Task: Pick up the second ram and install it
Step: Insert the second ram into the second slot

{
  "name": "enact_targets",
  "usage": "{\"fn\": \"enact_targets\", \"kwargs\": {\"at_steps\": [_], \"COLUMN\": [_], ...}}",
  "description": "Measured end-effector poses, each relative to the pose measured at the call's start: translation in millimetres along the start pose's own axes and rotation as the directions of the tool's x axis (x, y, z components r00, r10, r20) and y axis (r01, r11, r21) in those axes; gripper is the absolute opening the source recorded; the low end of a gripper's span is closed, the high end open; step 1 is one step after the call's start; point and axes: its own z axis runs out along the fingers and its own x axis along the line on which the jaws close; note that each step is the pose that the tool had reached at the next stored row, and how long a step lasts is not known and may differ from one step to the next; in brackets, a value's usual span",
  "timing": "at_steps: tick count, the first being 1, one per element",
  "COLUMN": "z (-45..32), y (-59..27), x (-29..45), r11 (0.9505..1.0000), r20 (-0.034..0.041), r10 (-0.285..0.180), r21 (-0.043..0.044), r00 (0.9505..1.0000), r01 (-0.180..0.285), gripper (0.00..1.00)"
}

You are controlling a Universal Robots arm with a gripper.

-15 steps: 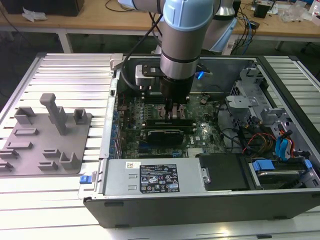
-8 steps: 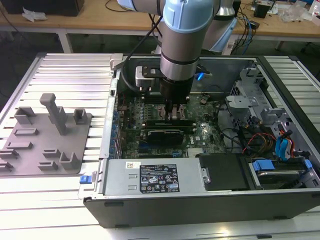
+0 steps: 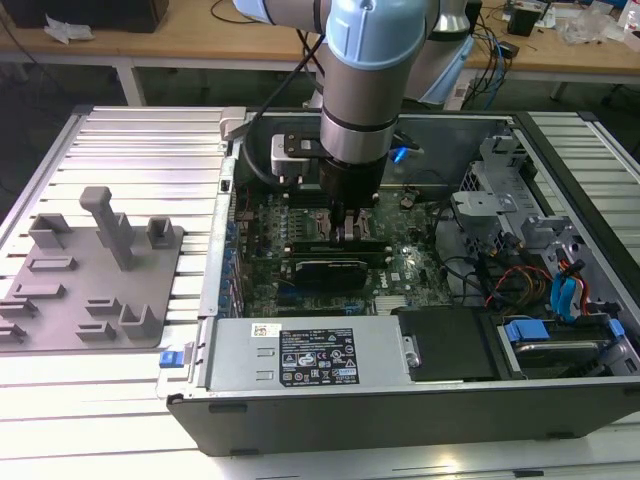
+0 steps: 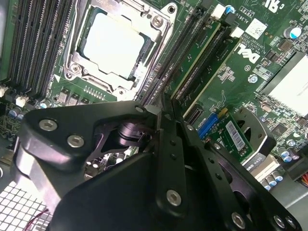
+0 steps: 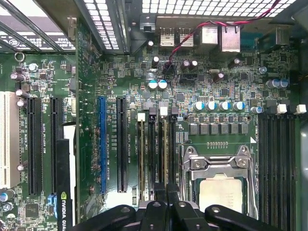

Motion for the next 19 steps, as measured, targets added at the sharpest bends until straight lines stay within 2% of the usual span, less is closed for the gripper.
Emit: {"fn": "enact_targets", "kwargs": {"at_steps": [5,6,7,8,9,11,15,16,19], "z": [2.5,2.5,-2.0,-12.1,-18.9,-28.0,-58.8,-61.5,-61.9], "y": [-0.1,0.0,0.0,0.2,0.2,0.3,0.7,0.7,0.8], "x": [0.1,0.1,-0.2,-0.8,-1.3,-1.9,-4.2,-4.5,-4.5], "r11": [1.0,1.0,1.0,1.0,1.0,1.0,1.0,1.0,1.0], "r20": [0.0005,0.0001,0.0003,0.0001,0.0002,0.0002,-0.0005,-0.0007,-0.0006], "r10": [0.0,0.0,0.0,0.0,0.0,0.0,0.0,0.0,0.0], "r21": [0.0004,0.0002,0.0002,0.0002,0.0003,0.0003,0.0001,0.0002,0.0002], "r00": [1.0,1.0,1.0,1.0,1.0,1.0,1.0,1.0,1.0], "r01": [0.0,0.0,0.0,0.0,0.0,0.0,0.0,0.0,0.0], "gripper": [0.1,0.16,0.16,0.16,0.16,0.16,0.16,0.16,0.16]}}
